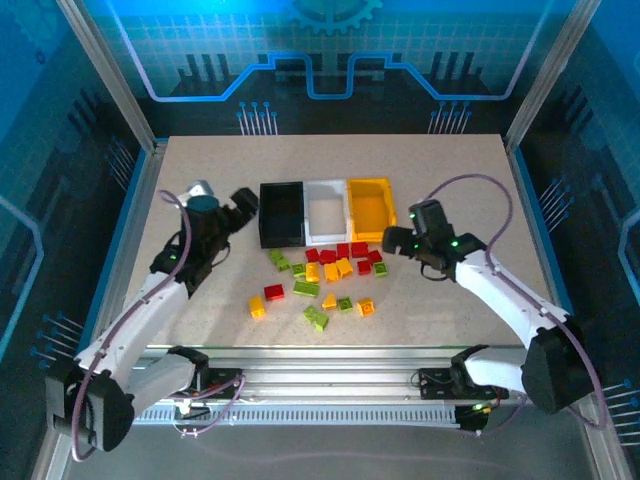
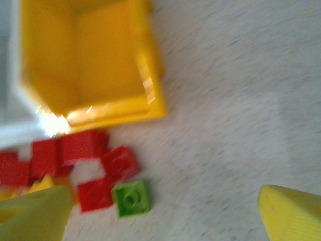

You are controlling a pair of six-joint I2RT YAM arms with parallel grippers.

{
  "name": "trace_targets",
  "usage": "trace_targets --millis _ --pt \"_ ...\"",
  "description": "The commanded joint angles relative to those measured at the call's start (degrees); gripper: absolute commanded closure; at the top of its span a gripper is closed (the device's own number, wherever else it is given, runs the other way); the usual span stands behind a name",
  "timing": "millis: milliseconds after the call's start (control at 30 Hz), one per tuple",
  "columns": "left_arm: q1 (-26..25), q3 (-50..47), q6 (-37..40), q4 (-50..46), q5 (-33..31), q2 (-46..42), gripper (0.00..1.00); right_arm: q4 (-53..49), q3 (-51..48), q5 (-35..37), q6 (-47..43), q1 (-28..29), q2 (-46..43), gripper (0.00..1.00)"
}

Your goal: Sort the legos into containers by color

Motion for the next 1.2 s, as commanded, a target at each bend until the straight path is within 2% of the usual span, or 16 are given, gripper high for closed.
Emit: trace_targets --millis 0,67,133,267,667,933,1167 --pt "-5.21 -1.63 -2.27 -5.23 4.06 0.28 0.01 -3.28 -1.04 -0.34 -1.45 4.65 2.97 0.10" --pt "-5.79 -0.69 -5.07 -9.31 7.65 1.65 0.02 -2.46 -1.20 -0.29 -1.65 6.07 5.78 0.15" --pt "-6.04 -2.03 -6.26 -8.35 10.84 2.31 0.01 -2.33 -1.12 -0.03 -1.37 6.84 8.99 0.19" --pt "-7.12 -4.80 -6.87 -5.74 11.71 0.99 0.01 -1.61 -1.02 1.47 -1.43 8.34 14.19 0.30" --pt "-7.63 -4.50 -7.99 -9.82 12.98 0.17 0.01 1.01 3.34 4.56 -3.03 10.07 23.35 0.39" --pt "-7.68 -5.40 -8.96 -9.22 13.28 -0.21 0.01 2.94 4.87 5.05 -3.78 10.07 26.25 0.40" --pt "-7.80 -5.33 -9.02 -9.56 13.37 -0.40 0.01 2.65 4.72 5.19 -3.83 10.02 26.20 0.52"
